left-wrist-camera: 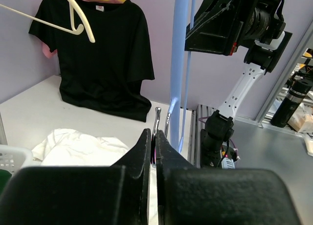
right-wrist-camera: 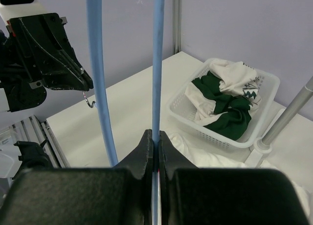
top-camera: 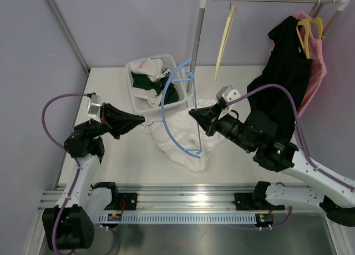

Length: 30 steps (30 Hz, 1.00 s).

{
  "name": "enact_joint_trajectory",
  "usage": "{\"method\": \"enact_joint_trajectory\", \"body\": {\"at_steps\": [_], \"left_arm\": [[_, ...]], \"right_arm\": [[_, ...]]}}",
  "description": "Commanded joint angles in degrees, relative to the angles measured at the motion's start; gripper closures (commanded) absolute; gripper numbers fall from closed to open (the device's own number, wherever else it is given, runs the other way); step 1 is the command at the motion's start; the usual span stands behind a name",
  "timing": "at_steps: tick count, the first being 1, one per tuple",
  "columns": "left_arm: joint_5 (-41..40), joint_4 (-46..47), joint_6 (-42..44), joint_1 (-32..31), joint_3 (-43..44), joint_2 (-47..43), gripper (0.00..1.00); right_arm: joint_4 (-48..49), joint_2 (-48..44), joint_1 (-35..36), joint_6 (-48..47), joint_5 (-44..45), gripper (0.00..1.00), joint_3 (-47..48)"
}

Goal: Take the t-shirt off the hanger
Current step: Pass the hanger from the right arm to the left

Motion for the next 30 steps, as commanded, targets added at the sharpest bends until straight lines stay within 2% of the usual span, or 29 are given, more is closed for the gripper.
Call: {"method": "enact_joint_trajectory", "body": {"at_steps": [1,4,6,8,12,15,16,17,18,21,24,29,30], "left_arm": [[0.1,19.4,-2.6,0.2,3.1,0.5,1.0],[0.8,17.2,-3.1,0.1,3.9,0.9,1.0],[1.5,15.7,-2.8,0.2,4.4,1.3,1.0],[2.2,12.6,-2.5,0.2,5.1,1.6,1.0],[2.2,6.9,1.1,0.2,5.7,1.2,1.0],[1.2,-3.2,8.4,0.2,6.1,-0.5,1.0],[0.7,-9.7,10.8,0.2,6.2,-1.1,1.0],[-0.5,-13.8,13.4,0.2,6.8,-1.9,1.0],[-1.3,-23.8,20.1,0.1,7.4,-3.5,1.0],[-5.3,-40.8,31.7,0.0,10.2,-5.7,1.0],[-8.4,-48.5,37.2,-0.1,12.9,-6.7,1.0],[-14.1,-62.2,43.4,-0.1,17.6,-5.1,1.0],[-15.7,-67.8,44.7,-0.1,18.7,-4.7,1.0]], "right_arm": [[3.9,1.0,0.3,0.1,0.0,1.0,1.3],[5.0,2.2,0.2,0.0,1.6,1.0,1.0],[5.8,3.1,0.3,-0.1,2.6,0.96,0.7],[6.5,3.6,0.3,-0.2,4.6,0.77,0.3],[8.4,4.2,0.2,-0.6,8.3,0.59,-0.7],[9.0,4.2,0.2,-0.7,9.7,0.52,-1.6],[9.2,4.2,0.3,-0.8,10.1,0.5,-1.8],[9.3,4.2,0.3,-0.7,10.6,0.43,-2.2],[9.2,4.2,0.2,-0.7,11.9,0.4,-2.3],[9.0,4.2,0.2,-0.5,13.6,0.29,-2.6],[9.0,3.8,0.3,-0.4,14.0,0.21,-3.0],[8.1,4.0,0.2,0.4,16.6,0.18,-3.2],[7.7,4.1,0.2,1.1,18.2,0.17,-3.1]]}}
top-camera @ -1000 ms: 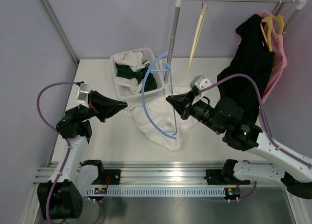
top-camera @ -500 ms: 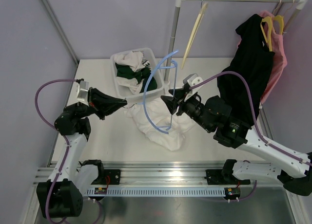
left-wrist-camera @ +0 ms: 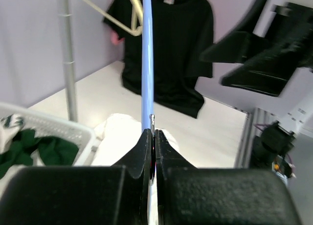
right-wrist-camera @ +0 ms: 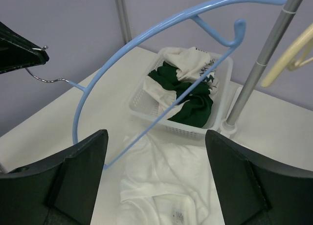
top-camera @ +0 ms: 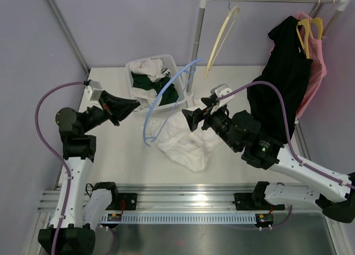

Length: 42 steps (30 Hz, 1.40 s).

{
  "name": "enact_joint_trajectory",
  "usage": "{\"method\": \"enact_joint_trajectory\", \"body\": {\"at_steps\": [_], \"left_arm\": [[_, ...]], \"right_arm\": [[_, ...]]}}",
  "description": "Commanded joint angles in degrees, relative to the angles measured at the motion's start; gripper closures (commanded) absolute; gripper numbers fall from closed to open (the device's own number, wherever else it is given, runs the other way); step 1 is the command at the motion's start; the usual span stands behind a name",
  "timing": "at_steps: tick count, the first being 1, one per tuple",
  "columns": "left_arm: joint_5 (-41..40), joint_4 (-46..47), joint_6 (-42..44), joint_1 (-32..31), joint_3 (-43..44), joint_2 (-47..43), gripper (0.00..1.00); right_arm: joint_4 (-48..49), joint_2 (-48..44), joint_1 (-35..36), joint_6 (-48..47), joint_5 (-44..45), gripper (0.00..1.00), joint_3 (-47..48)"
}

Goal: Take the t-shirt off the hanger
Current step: Pass the hanger from the right arm to the left, then pass the hanger from the left arm to the right

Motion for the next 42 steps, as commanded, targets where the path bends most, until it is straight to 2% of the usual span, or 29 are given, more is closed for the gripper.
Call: {"method": "enact_joint_trajectory", "body": {"at_steps": [1,5,10,15,22,32,37,42], "left_arm": [[-9.4,-17.1,9.1,-0.1,6.7,1.3,1.0],[-14.8,-24.4,11.8,-0.1,10.0,4.2,1.0],[-17.4,-27.4,11.2,-0.1,12.3,6.6,1.0],[-20.8,-26.0,9.0,-0.1,11.0,5.7,1.0],[-31.3,-26.6,6.3,-0.1,9.6,2.8,1.0],[-40.7,-27.1,3.0,-0.6,8.5,0.2,1.0],[-46.6,-28.3,2.9,-2.1,8.7,0.7,1.0],[-52.4,-32.0,2.3,-4.6,10.9,2.4,1.0]], "right_arm": [[1.5,-0.3,0.3,2.4,5.3,0.11,0.3],[-1.6,1.2,0.3,3.8,5.3,0.1,1.4],[0.0,5.2,0.3,5.5,1.1,0.11,2.2],[5.4,10.6,0.4,7.8,-0.1,0.14,3.4],[12.4,20.4,0.4,12.0,-0.4,0.19,6.9],[12.8,29.6,0.9,12.9,-5.4,0.19,14.0],[12.1,34.9,2.6,10.9,-4.7,0.2,19.1],[11.4,41.7,5.1,6.6,3.9,0.2,24.5]]}}
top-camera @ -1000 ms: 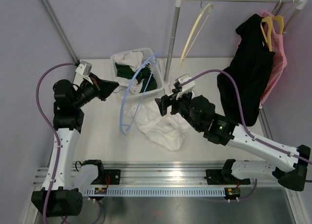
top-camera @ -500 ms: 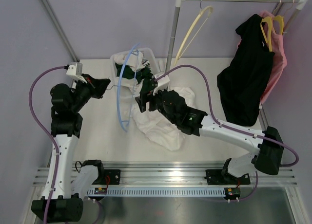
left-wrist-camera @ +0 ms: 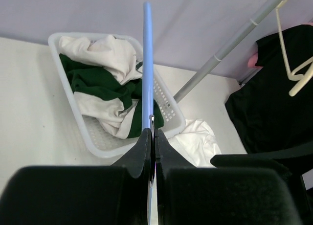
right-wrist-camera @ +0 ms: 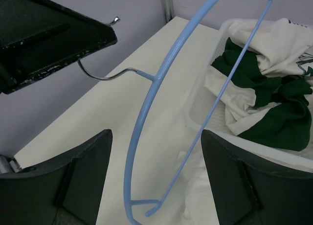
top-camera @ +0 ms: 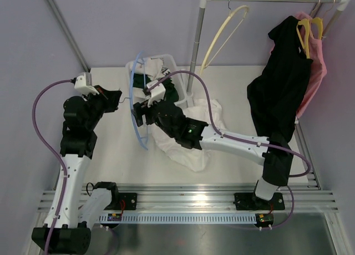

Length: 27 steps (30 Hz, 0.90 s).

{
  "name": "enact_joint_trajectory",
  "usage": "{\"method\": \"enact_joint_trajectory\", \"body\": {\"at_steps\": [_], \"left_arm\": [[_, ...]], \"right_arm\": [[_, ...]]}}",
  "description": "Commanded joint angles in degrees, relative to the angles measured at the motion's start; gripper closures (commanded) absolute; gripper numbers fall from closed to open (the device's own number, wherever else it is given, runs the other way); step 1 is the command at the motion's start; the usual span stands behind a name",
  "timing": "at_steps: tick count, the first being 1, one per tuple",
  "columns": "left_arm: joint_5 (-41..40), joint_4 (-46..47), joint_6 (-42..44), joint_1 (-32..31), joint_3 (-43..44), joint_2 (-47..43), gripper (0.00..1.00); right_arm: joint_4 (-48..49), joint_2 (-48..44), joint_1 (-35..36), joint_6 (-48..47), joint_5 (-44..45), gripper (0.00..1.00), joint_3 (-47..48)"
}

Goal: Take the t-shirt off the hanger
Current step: Pass the hanger from the left arm to the right

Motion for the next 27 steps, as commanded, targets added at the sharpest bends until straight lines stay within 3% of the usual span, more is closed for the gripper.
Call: {"method": "enact_joint_trajectory", "body": {"at_steps": [1,6,12,21,27], "left_arm": [[-8.0,-0.7,-1.5,-1.4,3.1,1.0,1.0],[-15.1,-2.8,-2.2,-3.7,4.4,1.6,1.0],[-17.8,-3.7,-2.8,-4.4,4.6,1.9,1.0],[-19.3,-5.6,-3.0,-4.5,5.9,3.1,1.0],[-19.8,-6.2,-3.1,-4.6,6.1,3.4,1.0]], "right_arm": [[1.3,4.3,2.7,-5.4,8.5,0.2,6.4],[0.7,10.4,4.5,-8.7,14.2,0.2,11.6],[-0.3,14.0,5.2,-11.1,15.4,0.22,14.9],[7.4,20.6,6.5,-17.6,19.6,0.27,17.0],[15.3,21.9,6.9,-19.8,21.2,0.35,14.4]]}}
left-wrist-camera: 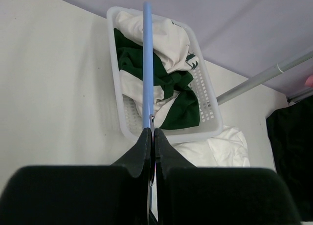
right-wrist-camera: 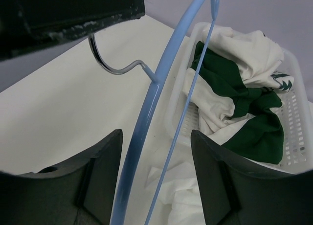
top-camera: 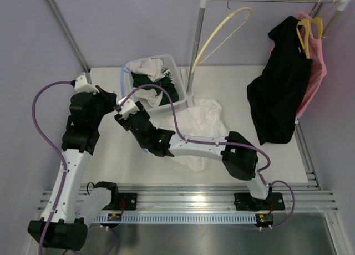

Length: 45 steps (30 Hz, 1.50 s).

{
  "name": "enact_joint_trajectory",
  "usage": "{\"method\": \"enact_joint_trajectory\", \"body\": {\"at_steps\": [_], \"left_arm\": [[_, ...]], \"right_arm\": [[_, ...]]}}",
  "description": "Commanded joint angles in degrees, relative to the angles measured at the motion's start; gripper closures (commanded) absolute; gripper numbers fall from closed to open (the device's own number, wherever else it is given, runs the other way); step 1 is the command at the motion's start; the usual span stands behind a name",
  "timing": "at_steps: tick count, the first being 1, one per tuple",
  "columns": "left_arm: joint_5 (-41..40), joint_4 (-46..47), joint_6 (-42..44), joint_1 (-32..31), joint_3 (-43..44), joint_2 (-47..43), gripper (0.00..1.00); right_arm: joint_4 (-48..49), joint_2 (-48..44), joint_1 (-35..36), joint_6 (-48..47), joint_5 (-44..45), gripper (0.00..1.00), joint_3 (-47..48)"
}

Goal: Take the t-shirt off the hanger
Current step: Pass the hanger from the left arm to the right

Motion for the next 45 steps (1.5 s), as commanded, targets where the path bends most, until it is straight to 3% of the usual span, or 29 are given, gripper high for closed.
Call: {"method": "enact_joint_trajectory", "body": {"at_steps": [1,8,31,36,42,45], "left_arm": [[-1.8,2.8,-0.9,-0.3,3.3,-0.2,1.0],[-3.3,1.6,-1.6,-0.3,4.1,1.2,1.0],[-3.8,0.8,-2.2,-0.3,4.8,2.8,1.0],[-3.8,0.7,-2.3,-0.3,4.8,3.0,1.0],[-4.0,0.9,-2.3,-0.3,4.9,3.4,1.0],[-3.3,1.2,-1.9,-0.3,4.8,3.4,0.86]], "right_arm": [[10.3,-0.2,0.5,-3.0,3.4,0.36,-0.7],[19.2,2.7,1.9,-8.4,7.2,0.43,-1.9],[20.9,8.6,3.9,-10.7,13.8,0.42,0.4],[23.9,9.2,3.9,-13.0,15.2,0.54,-0.3],[25.4,8.1,4.0,-13.9,15.4,0.85,-1.4],[25.0,7.8,4.0,-14.0,15.2,0.96,-1.4]]}}
